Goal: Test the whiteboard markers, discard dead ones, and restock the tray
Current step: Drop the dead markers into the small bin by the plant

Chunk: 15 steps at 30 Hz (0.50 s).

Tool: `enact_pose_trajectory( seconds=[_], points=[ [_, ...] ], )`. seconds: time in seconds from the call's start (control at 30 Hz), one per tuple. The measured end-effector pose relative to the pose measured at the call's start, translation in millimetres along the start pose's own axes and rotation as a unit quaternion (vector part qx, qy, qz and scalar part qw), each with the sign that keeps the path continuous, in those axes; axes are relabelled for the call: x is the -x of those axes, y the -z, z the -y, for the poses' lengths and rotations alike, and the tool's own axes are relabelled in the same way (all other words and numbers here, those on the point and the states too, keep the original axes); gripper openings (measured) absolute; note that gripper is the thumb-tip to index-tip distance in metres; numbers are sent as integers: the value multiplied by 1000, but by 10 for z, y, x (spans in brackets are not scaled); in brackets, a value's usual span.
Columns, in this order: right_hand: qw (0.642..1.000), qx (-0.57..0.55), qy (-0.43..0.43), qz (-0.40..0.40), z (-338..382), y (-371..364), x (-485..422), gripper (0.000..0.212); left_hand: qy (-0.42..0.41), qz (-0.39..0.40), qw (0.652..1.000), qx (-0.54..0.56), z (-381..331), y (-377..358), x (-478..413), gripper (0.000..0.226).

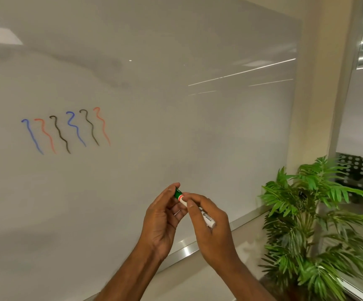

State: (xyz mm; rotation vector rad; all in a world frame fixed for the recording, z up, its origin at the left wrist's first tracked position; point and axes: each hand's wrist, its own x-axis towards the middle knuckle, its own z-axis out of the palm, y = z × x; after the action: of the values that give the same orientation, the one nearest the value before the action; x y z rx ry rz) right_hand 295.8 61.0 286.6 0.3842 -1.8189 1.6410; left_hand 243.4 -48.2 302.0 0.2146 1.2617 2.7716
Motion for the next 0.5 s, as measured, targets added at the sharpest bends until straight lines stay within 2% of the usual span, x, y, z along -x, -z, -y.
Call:
enact_pose_trajectory(
  seconds=[0.27,0.5],
  points=[
    [999,-7,-30,-9,-241,-265,-78,21,56,18,998,31,46,360,-345,22],
    [996,0,-76,-56,-557,-247,26,17,71,56,995,-37,265,518,-597,28]
  ],
)
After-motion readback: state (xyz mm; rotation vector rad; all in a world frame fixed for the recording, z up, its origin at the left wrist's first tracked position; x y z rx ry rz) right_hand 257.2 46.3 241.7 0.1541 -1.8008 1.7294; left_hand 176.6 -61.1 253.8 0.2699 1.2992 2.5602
